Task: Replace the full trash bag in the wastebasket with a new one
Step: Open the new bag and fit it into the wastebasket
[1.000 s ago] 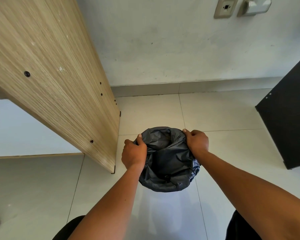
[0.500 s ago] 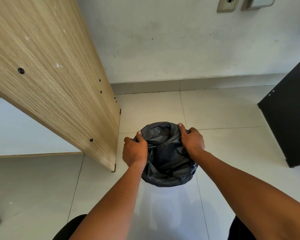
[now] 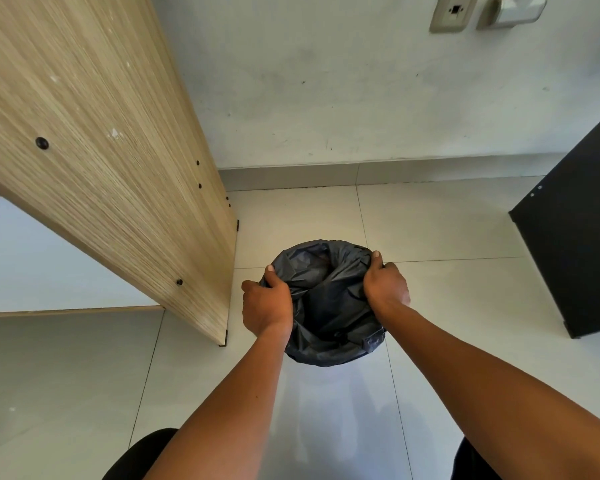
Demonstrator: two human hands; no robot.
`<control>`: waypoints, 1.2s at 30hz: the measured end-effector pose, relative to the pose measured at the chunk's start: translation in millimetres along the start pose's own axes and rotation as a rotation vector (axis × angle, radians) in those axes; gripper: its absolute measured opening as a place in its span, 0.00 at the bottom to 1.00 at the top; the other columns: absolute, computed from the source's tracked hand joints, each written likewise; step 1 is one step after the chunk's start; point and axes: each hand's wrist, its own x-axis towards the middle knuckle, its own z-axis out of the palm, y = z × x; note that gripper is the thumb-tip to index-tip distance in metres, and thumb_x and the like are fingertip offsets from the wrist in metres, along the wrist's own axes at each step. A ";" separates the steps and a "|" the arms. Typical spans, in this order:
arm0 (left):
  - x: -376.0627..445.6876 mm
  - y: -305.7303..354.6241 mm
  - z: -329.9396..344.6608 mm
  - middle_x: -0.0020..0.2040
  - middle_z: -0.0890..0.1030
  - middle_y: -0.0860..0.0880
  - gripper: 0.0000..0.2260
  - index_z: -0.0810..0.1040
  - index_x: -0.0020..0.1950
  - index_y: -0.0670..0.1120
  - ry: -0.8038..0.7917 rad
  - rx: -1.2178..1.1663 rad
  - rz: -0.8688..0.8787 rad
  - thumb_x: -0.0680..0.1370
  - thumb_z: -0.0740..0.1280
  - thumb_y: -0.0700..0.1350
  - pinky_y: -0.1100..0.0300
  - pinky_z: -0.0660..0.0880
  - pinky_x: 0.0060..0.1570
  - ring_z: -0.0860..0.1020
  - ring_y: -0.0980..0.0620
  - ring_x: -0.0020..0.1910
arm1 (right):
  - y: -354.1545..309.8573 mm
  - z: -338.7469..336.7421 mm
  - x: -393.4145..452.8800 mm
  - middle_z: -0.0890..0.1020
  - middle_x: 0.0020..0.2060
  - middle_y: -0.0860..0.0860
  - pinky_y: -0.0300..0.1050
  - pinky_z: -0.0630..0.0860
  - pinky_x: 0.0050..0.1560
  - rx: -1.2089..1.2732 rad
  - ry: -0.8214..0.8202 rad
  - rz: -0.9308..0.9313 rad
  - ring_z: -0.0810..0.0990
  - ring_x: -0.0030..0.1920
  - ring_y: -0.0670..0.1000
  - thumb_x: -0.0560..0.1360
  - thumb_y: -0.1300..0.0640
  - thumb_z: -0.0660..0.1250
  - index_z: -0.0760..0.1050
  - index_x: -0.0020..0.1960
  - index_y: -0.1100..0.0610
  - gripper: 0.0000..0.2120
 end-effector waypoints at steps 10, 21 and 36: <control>1.1 0.3 3.4 0.49 0.82 0.43 0.27 0.72 0.60 0.40 0.004 -0.005 0.011 0.83 0.54 0.64 0.54 0.70 0.36 0.77 0.45 0.40 | 6.3 -5.9 12.2 0.82 0.53 0.59 0.49 0.73 0.49 0.094 0.005 -0.135 0.79 0.51 0.59 0.83 0.40 0.51 0.78 0.57 0.61 0.28; 2.9 -1.7 4.1 0.49 0.82 0.43 0.27 0.72 0.61 0.40 -0.001 0.002 0.021 0.83 0.54 0.64 0.54 0.69 0.36 0.76 0.46 0.40 | 5.9 -1.6 3.0 0.80 0.45 0.55 0.49 0.73 0.44 0.075 0.045 -0.213 0.78 0.44 0.58 0.82 0.37 0.54 0.68 0.55 0.56 0.22; 0.4 -2.1 4.4 0.48 0.82 0.44 0.27 0.73 0.60 0.41 0.027 0.005 0.039 0.82 0.54 0.65 0.56 0.69 0.33 0.79 0.45 0.40 | -3.5 2.3 6.5 0.82 0.54 0.61 0.51 0.71 0.50 -0.015 0.070 -0.120 0.80 0.55 0.63 0.84 0.40 0.46 0.77 0.59 0.60 0.29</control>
